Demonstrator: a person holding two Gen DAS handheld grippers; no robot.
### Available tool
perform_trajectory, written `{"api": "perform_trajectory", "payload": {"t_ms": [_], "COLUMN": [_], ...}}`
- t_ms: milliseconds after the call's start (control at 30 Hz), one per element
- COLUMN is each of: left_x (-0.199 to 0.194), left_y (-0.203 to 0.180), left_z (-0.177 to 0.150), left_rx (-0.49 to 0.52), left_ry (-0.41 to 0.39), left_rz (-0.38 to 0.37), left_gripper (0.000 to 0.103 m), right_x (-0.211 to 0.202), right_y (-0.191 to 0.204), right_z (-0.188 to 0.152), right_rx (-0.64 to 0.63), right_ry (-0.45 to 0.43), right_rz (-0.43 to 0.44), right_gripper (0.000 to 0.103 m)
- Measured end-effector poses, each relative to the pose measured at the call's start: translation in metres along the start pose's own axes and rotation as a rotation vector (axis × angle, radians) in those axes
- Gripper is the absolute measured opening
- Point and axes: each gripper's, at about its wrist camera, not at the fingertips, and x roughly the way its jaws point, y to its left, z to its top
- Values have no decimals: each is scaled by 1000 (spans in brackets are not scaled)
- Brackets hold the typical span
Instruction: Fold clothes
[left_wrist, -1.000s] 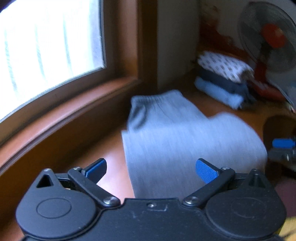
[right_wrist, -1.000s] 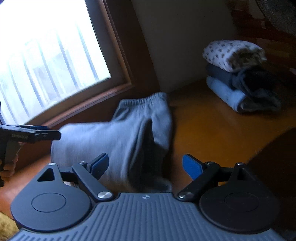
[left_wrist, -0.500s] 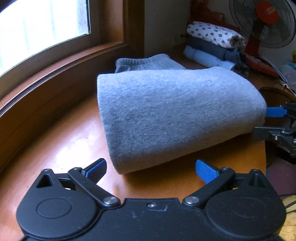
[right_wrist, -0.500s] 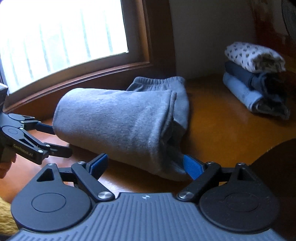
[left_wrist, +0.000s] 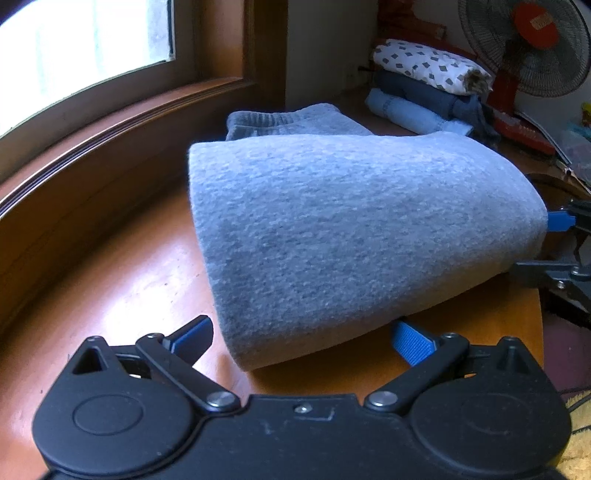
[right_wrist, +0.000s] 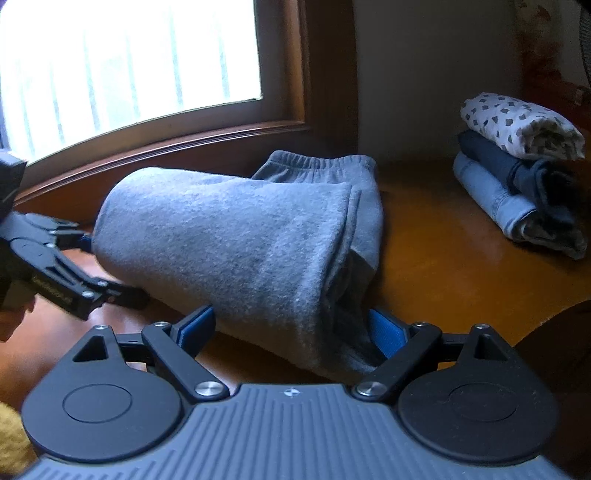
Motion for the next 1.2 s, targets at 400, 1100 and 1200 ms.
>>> {"api": "perform_trajectory", "payload": {"t_ms": [400,1100,1200], "left_x": [11,39,36], "left_y": [-12,-21,-24], "left_z": [5,13,12], "left_rx": [67,166,159], "left_ry": [-11,-19,-18], "left_rz": [14,6,-12], "left_gripper": [103,103,103], "right_x": [20,54,52], "right_y": [1,4,5], "right_z": [-4,-3,-3], "right_rx": [-143,-145,-142], "right_ry": [52,64,64], "right_rz": [16,65,69], "right_gripper": [91,94,93]}}
